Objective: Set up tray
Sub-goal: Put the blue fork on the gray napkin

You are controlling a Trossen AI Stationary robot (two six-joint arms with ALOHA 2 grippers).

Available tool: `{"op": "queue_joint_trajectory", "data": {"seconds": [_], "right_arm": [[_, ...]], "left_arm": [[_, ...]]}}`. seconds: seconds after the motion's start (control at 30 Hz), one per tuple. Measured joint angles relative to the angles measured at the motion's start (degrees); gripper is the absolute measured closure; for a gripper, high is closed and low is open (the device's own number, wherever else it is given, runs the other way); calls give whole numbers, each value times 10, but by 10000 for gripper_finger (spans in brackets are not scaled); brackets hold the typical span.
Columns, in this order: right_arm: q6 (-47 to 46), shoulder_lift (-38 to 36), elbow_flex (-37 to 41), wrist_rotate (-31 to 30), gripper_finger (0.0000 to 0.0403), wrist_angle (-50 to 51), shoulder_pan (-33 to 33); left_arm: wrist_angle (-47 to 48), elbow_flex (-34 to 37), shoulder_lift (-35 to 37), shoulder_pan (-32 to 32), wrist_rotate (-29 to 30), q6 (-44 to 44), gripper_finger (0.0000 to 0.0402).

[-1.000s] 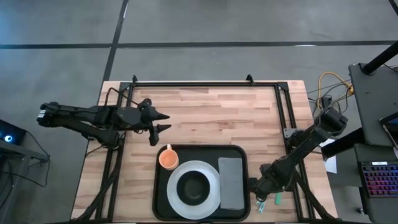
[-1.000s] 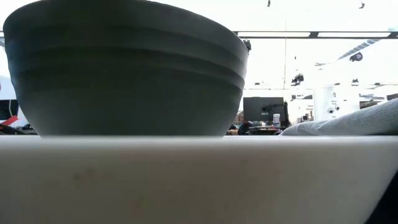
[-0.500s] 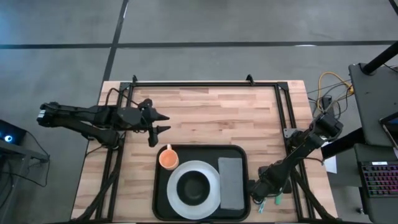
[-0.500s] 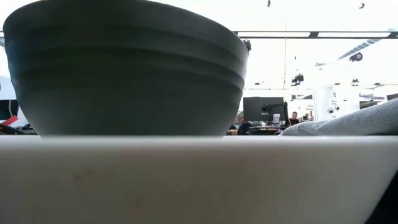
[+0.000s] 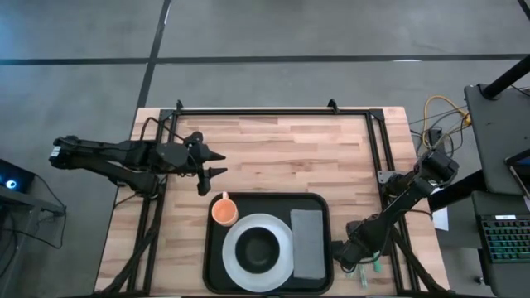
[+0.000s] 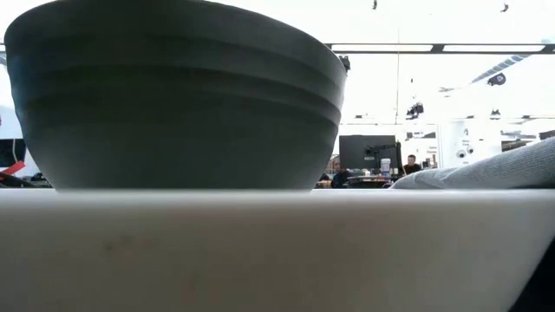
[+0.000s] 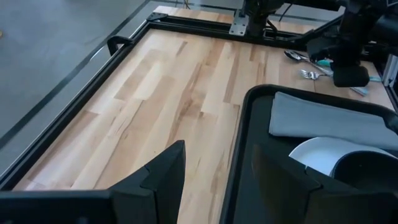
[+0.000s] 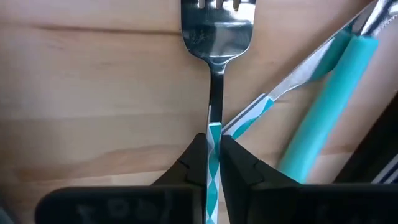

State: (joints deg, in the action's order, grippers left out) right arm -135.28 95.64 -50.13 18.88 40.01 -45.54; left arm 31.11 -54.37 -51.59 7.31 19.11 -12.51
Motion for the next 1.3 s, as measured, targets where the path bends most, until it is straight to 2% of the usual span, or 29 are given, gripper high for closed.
{"op": "queue_joint_trajectory", "data": {"seconds": [0.2,0.33,0.53,0.67,0.9,1.3], "right_arm": [[1,-32,-18,-46,388,5,2],[8,-45,-51,-63,388,49,8],[51,-50,-114,-168,389,60,32],[92,-38,-134,-207,389,42,72],[167,7,-127,-223,390,-89,138],[187,99,-160,-189,390,-153,152]], "left_arm": [[0,0,0,0,0,0,236],[0,0,0,0,0,0,236],[3,0,0,0,0,0,236],[3,0,0,0,1,0,236],[13,0,0,0,-2,0,236],[66,0,0,0,-11,3,236]]}}
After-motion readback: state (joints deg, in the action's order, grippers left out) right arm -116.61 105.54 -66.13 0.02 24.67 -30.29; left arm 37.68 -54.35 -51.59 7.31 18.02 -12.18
